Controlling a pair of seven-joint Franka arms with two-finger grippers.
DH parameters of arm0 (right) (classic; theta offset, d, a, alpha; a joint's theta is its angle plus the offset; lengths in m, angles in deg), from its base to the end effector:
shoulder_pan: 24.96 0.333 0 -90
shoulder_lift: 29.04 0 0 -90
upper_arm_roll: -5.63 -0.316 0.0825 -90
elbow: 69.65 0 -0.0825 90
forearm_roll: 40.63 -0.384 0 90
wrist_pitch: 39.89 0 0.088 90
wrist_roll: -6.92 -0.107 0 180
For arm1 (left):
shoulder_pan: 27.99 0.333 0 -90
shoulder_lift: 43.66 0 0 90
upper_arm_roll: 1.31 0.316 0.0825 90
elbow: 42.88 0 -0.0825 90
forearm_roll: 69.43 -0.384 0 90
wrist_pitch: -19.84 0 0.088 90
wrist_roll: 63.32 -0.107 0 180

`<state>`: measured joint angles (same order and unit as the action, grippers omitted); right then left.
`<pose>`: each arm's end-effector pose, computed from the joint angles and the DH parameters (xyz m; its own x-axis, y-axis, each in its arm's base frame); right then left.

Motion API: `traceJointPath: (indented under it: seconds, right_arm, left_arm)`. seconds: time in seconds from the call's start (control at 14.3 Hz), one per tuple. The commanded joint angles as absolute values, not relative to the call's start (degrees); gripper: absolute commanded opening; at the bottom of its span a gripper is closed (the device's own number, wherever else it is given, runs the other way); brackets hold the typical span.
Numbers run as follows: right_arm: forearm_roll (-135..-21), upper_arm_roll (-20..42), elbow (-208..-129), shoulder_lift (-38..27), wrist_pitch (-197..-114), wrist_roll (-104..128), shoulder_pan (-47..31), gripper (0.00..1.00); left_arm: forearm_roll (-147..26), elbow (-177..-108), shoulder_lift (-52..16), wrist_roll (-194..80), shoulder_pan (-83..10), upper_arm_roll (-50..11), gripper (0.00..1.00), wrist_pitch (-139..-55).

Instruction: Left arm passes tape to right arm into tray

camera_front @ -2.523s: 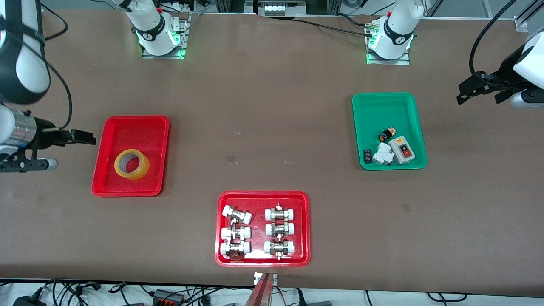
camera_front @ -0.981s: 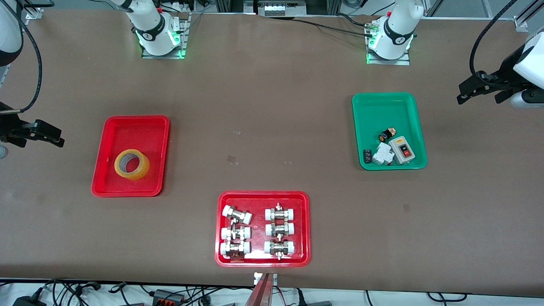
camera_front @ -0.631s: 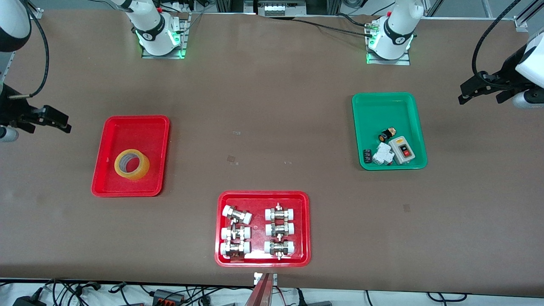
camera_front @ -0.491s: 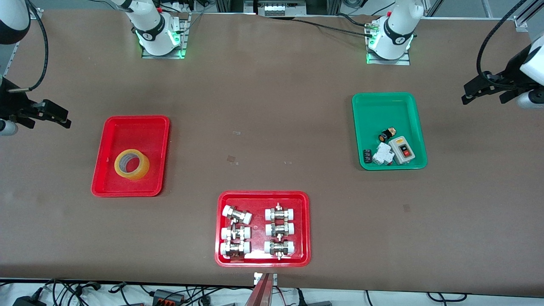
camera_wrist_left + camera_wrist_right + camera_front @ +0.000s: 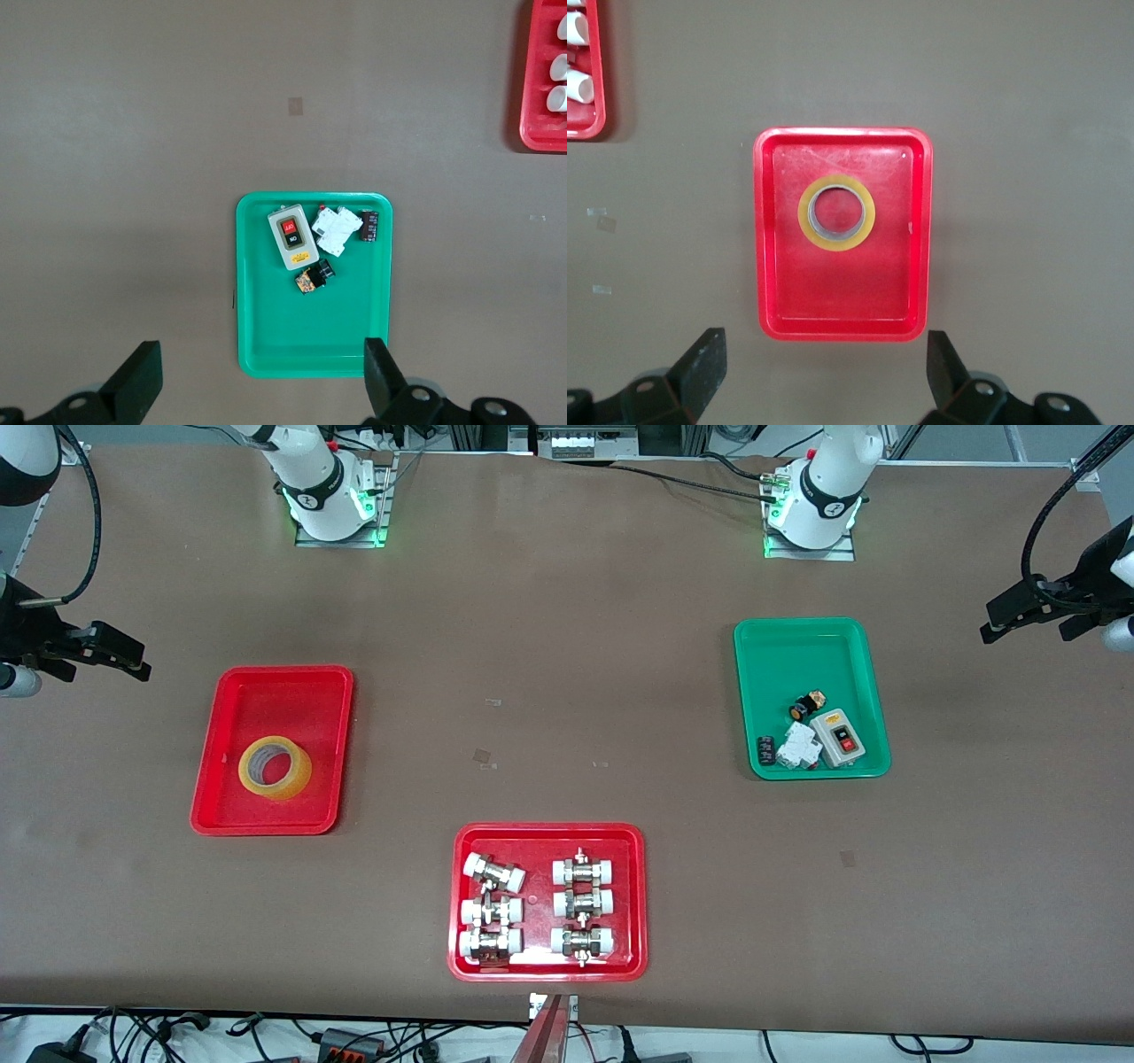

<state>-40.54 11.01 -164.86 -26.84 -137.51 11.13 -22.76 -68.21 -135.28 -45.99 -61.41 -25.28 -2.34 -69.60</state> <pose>0.5735 -0.0311 0.5713 0.9998 0.0183 0.0034 0.0182 -0.9998 0.0054 0.5403 0.0133 0.6262 0.9980 0.0624 -0.0117 0.0626 -0.9978 0.0202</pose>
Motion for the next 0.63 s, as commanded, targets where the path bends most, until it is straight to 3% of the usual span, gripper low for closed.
traceJointPath:
  seconds: [0.0,0.56]
  right_arm:
    - [-40.3,11.7,-165.7,-28.3,-136.6,10.7,-21.9,1.00]
    - [-40.1,11.6,-165.7,-28.8,-136.6,10.1,-21.8,1.00]
  left_arm:
    - [-68.2,-134.4,-45.7,-62.8,-25.2,-2.4,1.00,-68.9]
    - [-68.2,-134.4,-45.6,-62.8,-25.1,-2.4,1.00,-68.9]
